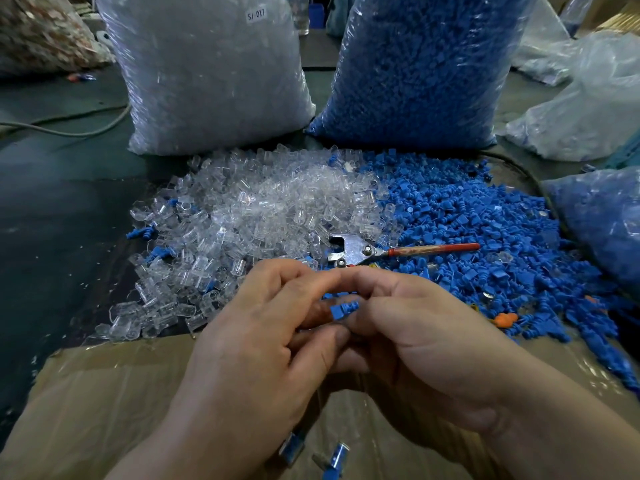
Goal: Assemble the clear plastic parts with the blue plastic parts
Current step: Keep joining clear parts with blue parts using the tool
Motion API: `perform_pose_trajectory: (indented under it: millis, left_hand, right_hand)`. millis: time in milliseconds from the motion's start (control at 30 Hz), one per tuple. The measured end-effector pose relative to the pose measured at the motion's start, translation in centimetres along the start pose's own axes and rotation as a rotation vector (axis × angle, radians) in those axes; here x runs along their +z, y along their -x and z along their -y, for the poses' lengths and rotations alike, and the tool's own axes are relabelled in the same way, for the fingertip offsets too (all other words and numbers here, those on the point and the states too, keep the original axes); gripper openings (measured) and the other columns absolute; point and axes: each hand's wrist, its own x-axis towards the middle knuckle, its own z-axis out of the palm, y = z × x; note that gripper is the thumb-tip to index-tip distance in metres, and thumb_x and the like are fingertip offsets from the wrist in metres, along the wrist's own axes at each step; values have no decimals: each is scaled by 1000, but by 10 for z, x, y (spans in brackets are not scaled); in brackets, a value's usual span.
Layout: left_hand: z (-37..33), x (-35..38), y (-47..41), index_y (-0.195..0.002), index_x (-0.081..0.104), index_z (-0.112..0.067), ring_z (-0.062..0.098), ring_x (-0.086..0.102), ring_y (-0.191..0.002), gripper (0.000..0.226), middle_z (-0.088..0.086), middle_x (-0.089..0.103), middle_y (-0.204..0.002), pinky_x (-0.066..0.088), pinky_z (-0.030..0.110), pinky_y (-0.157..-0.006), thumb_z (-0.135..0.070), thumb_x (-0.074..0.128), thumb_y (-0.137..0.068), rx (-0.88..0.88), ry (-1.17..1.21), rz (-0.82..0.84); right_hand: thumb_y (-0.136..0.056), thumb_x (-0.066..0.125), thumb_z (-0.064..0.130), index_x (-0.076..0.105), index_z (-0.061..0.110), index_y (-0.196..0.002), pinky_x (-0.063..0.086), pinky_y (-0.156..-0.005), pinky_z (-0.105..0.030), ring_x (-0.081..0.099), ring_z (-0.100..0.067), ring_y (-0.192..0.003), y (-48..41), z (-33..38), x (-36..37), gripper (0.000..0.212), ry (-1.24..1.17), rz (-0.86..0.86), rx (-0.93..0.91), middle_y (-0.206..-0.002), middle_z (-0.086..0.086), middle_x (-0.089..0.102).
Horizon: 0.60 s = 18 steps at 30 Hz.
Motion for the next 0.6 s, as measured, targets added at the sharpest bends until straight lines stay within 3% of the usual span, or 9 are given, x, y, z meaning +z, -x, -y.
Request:
perform_pose_trajectory:
  millis: [67, 200, 433, 500, 600]
  left_hand:
    - [0, 1, 0, -113, 68, -38, 2, 60, -98, 36, -22, 56, -112, 48, 18, -82, -47, 56, -80, 32, -60, -9]
    - [2, 2, -2, -96, 69, -33, 4, 58, -100, 22, -20, 59, -106, 38, 10, -87, -43, 58, -79, -7, -30, -73]
    - [-1, 2, 1, -94, 62, -42, -3, 62, -78, 21, -23, 64, -89, 45, 10, -68, -43, 71, -75, -172, 67, -129]
    - [-1, 3, 1, -93, 62, -42, -3, 63, -77, 22, -24, 65, -88, 47, 12, -68, -45, 73, -75, -188, 36, -128]
    - [-1, 3, 0, -98, 60, -42, -10, 58, -82, 26, -25, 61, -96, 42, 4, -72, -42, 66, -73, -158, -41, -127]
  right_hand:
    - [-90, 35, -17, 59, -1, -116, 59, -68, -28, 69, -24, -84, 0, -1, 2, 39, 43, -34, -7, -101, -24, 68]
    - [-94, 44, -9, 59, -3, -111, 57, -74, -32, 63, -23, -82, -2, -2, 3, 23, 75, -97, -7, -92, -19, 64]
    - [-93, 52, -1, 59, 4, -112, 58, -61, -33, 64, -25, -64, 0, 0, 3, 20, 190, -213, -36, -75, -17, 63]
    - [-91, 60, 3, 61, 7, -110, 59, -59, -36, 65, -28, -62, 2, 0, 3, 19, 281, -214, -90, -78, -14, 65]
    - [-91, 63, 6, 65, 8, -101, 60, -61, -43, 66, -28, -61, 1, -3, 7, 10, 456, -234, -191, -79, -16, 67]
